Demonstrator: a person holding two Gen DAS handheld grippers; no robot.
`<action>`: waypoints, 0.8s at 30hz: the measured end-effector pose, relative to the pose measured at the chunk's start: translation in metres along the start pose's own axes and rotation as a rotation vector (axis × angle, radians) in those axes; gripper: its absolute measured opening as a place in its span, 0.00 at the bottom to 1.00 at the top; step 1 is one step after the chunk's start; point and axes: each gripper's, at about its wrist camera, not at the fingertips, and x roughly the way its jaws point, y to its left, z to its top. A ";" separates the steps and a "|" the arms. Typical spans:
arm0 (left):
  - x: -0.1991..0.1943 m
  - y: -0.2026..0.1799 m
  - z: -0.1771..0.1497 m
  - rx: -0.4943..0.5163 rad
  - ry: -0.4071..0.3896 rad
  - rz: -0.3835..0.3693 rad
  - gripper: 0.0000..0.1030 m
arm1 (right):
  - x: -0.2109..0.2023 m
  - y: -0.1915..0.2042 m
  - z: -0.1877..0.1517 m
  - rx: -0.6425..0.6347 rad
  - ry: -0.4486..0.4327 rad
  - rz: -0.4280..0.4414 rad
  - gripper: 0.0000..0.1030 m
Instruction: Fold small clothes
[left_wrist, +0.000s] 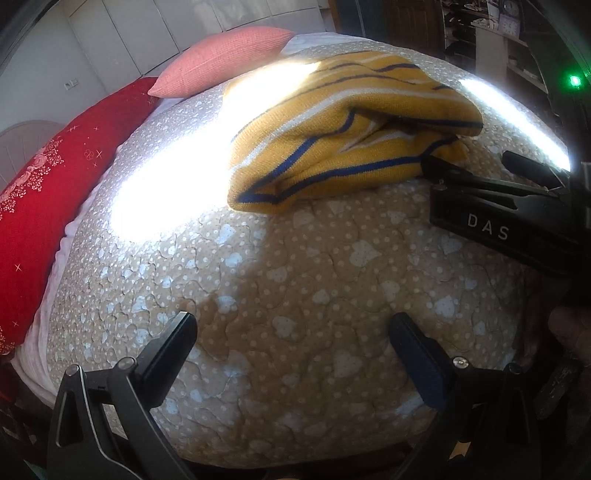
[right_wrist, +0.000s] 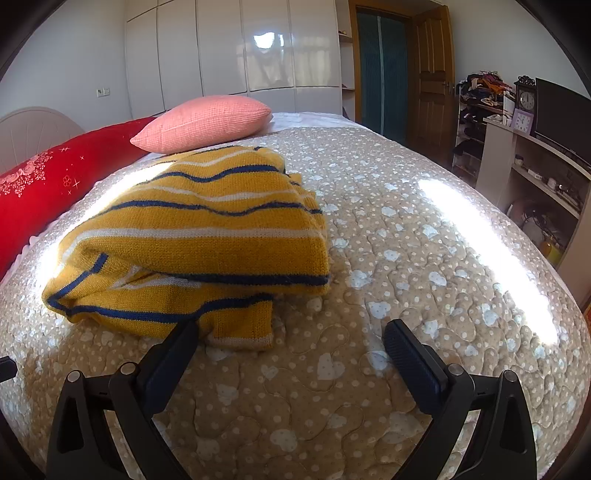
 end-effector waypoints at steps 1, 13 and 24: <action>0.000 0.000 0.000 -0.002 -0.001 -0.001 1.00 | 0.000 0.000 0.000 0.000 0.000 0.000 0.99; -0.009 0.021 0.002 -0.065 -0.064 0.036 1.00 | -0.001 -0.001 0.000 0.003 -0.004 -0.003 0.99; -0.016 0.025 0.004 -0.074 -0.102 0.092 1.00 | -0.003 -0.001 0.000 0.010 -0.009 -0.007 0.99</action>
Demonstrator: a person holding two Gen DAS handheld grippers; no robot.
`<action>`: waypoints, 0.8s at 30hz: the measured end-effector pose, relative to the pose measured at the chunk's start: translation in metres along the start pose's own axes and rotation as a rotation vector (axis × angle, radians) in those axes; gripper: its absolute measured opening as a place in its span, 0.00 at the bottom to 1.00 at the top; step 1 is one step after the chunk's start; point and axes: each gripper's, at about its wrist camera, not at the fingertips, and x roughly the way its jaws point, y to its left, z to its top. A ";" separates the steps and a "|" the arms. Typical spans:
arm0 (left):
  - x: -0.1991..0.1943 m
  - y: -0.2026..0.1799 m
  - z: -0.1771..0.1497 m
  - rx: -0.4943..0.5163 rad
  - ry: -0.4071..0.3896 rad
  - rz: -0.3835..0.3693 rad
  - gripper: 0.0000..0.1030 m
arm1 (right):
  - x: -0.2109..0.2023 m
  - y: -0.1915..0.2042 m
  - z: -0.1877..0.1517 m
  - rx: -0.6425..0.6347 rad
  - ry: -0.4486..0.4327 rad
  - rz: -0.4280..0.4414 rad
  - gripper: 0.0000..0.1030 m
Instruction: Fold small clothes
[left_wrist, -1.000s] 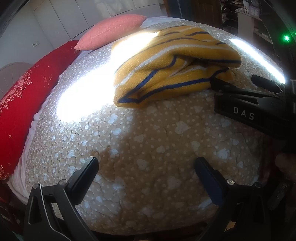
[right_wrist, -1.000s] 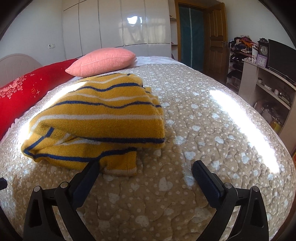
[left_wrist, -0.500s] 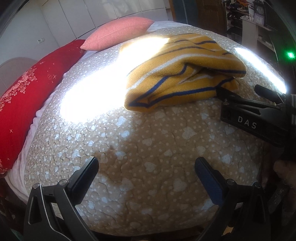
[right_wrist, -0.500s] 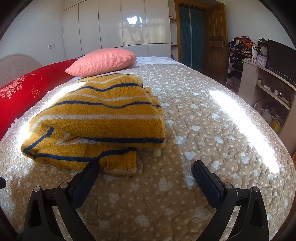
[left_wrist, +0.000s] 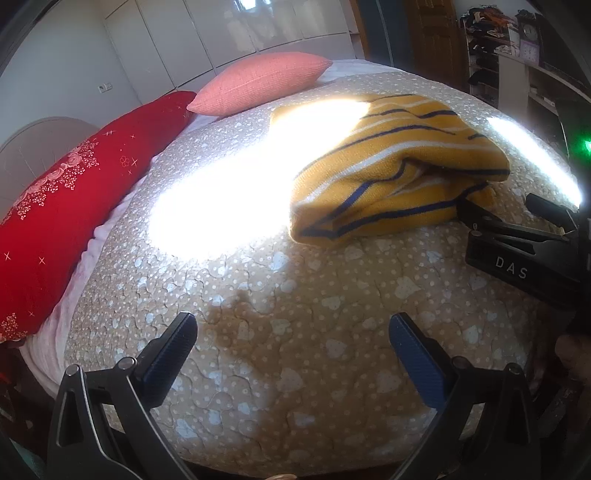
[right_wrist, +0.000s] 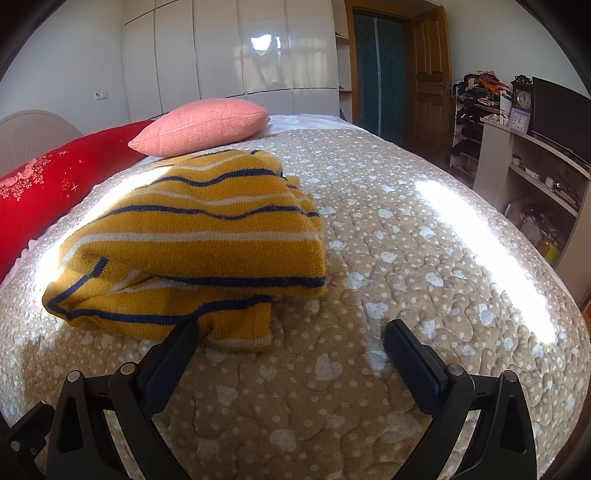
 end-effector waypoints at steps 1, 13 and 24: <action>0.000 0.000 0.000 0.001 -0.001 0.008 1.00 | 0.000 0.000 0.000 -0.001 0.000 -0.001 0.99; 0.003 -0.001 -0.001 0.012 0.005 0.016 1.00 | 0.000 0.000 0.001 -0.005 0.000 -0.004 0.99; 0.006 -0.001 -0.003 0.007 0.027 0.001 1.00 | 0.000 0.001 0.000 -0.006 0.000 -0.006 0.99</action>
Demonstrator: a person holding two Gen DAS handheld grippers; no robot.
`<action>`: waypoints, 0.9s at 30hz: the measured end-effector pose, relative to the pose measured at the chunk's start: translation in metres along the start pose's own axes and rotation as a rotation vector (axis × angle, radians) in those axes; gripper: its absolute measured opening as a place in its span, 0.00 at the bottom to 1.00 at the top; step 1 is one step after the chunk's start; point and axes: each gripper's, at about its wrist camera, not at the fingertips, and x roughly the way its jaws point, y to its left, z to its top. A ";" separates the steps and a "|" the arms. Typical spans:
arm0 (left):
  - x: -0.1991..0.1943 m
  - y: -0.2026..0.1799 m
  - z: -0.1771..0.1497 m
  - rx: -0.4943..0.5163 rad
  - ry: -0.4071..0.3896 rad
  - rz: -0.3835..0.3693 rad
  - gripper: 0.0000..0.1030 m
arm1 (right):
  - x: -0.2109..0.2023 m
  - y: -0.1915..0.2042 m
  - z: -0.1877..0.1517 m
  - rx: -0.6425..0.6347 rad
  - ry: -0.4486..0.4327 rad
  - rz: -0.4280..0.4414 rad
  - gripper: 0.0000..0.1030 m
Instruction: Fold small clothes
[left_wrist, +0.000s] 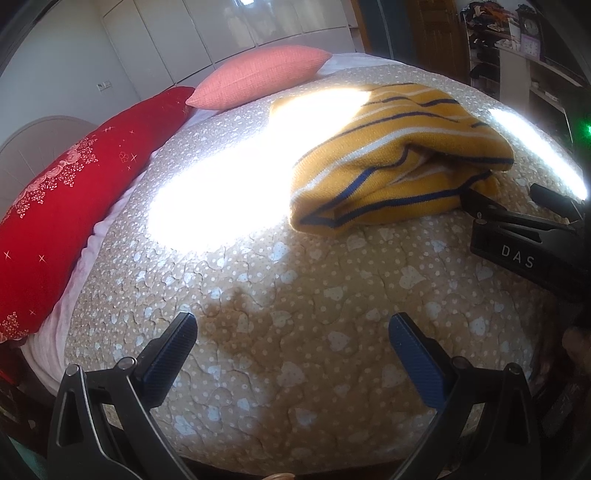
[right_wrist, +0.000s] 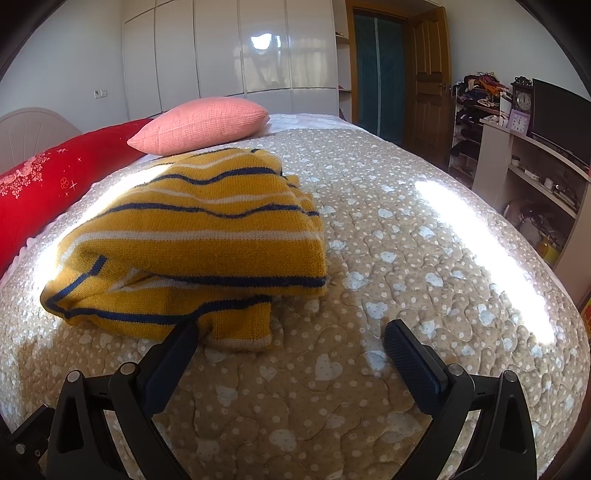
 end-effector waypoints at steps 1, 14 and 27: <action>0.001 0.000 0.000 0.001 0.003 -0.002 1.00 | 0.000 0.000 0.000 0.000 0.000 0.000 0.99; 0.007 -0.008 -0.007 0.023 0.046 -0.024 1.00 | 0.002 0.000 -0.001 0.001 0.004 0.003 1.00; 0.015 -0.005 -0.009 -0.001 0.066 -0.039 1.00 | 0.001 0.000 0.000 0.000 0.004 0.003 1.00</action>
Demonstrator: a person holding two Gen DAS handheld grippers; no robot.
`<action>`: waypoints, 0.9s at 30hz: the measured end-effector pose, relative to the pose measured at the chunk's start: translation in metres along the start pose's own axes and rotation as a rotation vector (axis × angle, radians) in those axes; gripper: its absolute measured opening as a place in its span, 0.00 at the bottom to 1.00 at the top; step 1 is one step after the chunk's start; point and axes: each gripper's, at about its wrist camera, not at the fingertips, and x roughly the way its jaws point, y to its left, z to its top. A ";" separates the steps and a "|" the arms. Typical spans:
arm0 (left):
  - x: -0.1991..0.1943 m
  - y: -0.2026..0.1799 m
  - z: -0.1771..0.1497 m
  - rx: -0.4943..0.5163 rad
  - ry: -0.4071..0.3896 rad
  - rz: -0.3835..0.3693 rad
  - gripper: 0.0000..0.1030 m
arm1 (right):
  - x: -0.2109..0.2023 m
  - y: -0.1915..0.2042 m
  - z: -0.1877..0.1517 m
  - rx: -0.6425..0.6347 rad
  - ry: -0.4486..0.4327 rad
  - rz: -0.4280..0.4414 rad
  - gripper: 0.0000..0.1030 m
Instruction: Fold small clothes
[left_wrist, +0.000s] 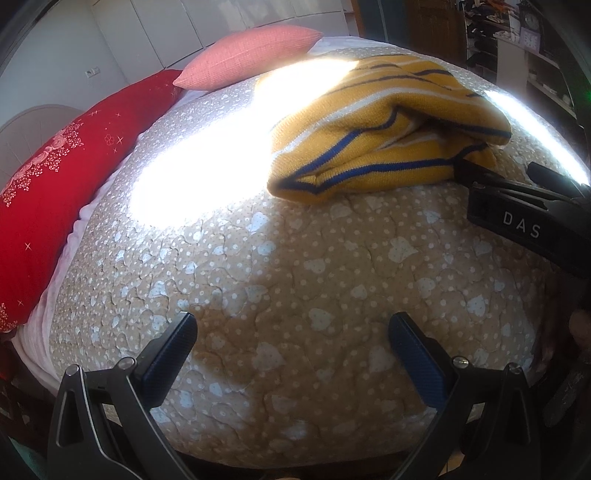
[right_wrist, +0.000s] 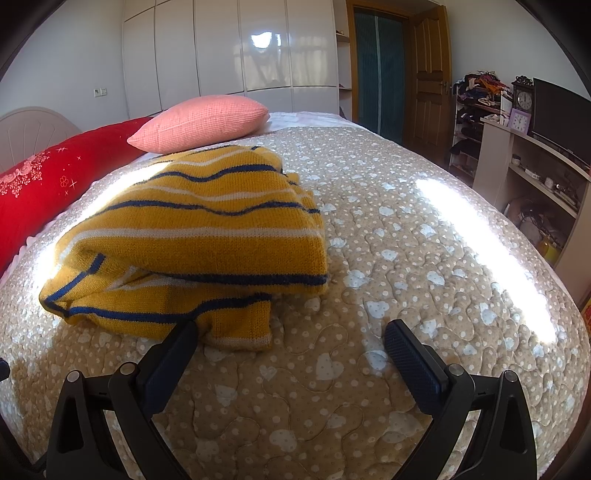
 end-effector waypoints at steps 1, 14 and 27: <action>0.000 0.000 0.000 -0.002 -0.001 -0.001 1.00 | 0.000 0.000 0.000 0.000 0.000 0.000 1.00; 0.005 0.010 -0.002 -0.053 0.011 -0.044 1.00 | 0.001 -0.001 -0.001 0.001 -0.002 0.000 1.00; 0.007 0.013 -0.003 -0.075 0.019 -0.061 1.00 | 0.001 -0.001 -0.001 0.000 -0.001 -0.001 1.00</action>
